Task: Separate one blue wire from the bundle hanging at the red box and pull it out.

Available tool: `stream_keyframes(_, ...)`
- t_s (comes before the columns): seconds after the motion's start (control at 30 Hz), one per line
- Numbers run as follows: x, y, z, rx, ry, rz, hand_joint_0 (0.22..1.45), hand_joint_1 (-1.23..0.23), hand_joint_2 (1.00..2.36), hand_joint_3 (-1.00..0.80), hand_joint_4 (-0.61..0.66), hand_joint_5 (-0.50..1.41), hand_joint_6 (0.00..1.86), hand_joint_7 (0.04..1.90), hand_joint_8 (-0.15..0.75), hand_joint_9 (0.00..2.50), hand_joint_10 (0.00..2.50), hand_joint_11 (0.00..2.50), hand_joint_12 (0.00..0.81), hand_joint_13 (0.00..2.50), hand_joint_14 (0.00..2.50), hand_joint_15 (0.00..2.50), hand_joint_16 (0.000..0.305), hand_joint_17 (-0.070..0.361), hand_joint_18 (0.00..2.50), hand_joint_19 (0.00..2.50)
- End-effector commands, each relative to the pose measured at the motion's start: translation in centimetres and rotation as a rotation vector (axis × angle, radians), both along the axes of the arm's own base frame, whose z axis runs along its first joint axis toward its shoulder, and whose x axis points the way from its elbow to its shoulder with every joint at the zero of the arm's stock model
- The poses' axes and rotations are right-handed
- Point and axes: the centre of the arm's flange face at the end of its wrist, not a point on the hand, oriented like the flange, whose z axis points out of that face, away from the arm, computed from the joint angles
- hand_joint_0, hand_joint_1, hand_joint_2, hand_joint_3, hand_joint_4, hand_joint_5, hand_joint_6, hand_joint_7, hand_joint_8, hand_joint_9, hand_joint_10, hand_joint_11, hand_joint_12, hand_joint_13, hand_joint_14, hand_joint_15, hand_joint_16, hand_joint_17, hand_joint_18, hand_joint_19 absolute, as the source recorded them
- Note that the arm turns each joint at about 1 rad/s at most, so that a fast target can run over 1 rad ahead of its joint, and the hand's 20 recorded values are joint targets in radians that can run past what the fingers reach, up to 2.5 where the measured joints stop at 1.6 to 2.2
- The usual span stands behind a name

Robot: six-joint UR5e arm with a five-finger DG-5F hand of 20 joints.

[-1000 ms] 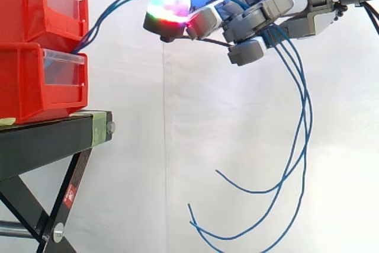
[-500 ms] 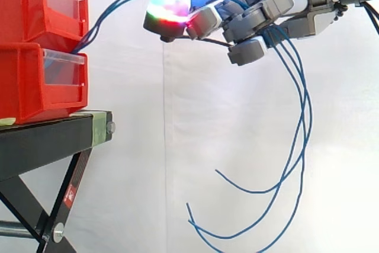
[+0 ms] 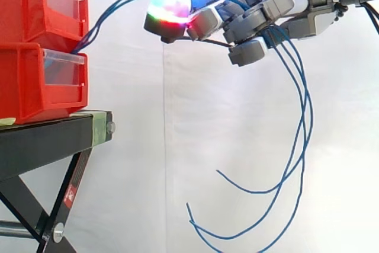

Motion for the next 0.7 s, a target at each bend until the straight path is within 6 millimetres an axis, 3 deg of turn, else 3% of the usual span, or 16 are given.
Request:
stream_keyframes(0.0, 0.01, 0.00, 0.00, 0.000, 0.000, 0.000, 0.56, -0.73, 1.00, -0.50, 0.27, -0.24, 0.84, 1.07, 0.357, 0.99, 0.01, 1.60, 0.355, 1.07, 2.18, 1.03, 0.049, 0.110, 1.06, 1.49)
stream_keyframes(0.67, 0.03, 0.09, 0.01, 0.001, -0.002, 0.002, 0.67, -0.74, 1.01, -0.40, 0.26, -0.24, 0.86, 1.05, 0.349, 1.02, 0.00, 1.61, 0.345, 1.10, 2.13, 1.09, 0.045, 0.102, 1.06, 1.49)
